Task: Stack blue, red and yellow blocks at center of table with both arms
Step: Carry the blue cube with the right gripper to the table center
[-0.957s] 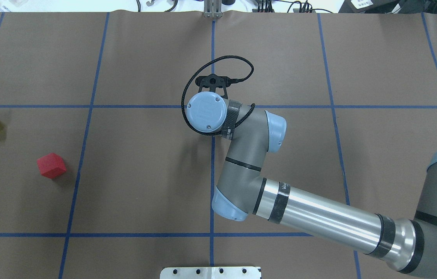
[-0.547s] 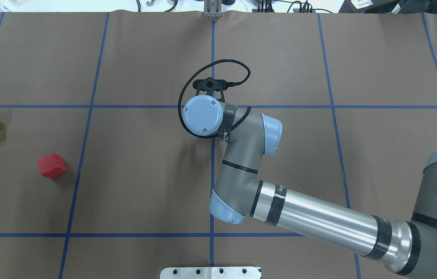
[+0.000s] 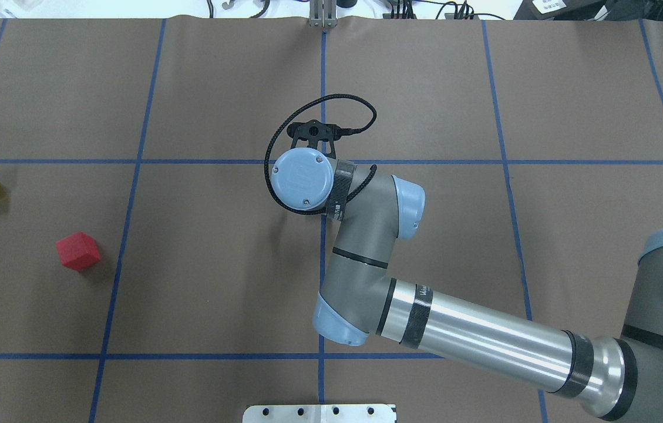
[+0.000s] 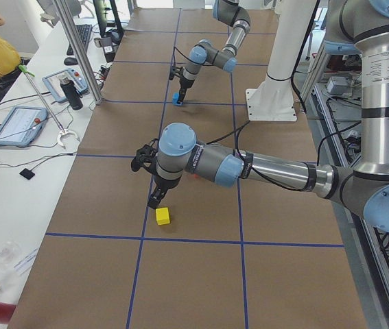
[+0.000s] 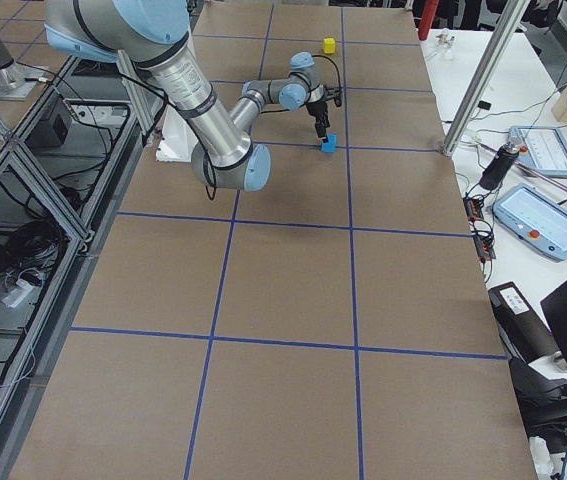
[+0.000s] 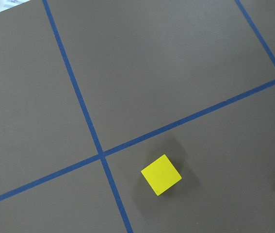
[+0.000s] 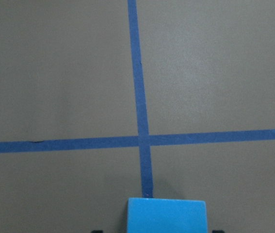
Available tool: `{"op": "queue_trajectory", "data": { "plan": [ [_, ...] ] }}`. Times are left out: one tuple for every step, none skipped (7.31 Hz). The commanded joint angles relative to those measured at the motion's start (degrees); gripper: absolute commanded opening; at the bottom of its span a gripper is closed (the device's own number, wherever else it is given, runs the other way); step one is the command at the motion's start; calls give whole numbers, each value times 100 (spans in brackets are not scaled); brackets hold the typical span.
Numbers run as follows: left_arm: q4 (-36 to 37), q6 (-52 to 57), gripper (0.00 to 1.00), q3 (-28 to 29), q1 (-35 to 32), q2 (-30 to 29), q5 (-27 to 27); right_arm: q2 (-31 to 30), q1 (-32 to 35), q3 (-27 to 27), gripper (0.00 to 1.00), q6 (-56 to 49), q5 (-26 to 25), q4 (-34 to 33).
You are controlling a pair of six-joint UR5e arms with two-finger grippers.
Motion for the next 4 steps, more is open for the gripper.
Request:
{"op": "queue_trajectory", "data": {
  "plan": [
    [0,4,100,-94,0,-59,-9,3,700,520,100,-109,741,-348],
    [-139,4,100,-216,0,-68,-9,-75,1166,800,100,-475,1155,-681],
    [-680,-22,100,-226,17,2,-17,-354,1692,1177,100,-1035,1664,-884],
    [-833,-14,100,-243,131,-41,-18,-888,2220,1660,100,-1720,2208,-886]
  ]
}}
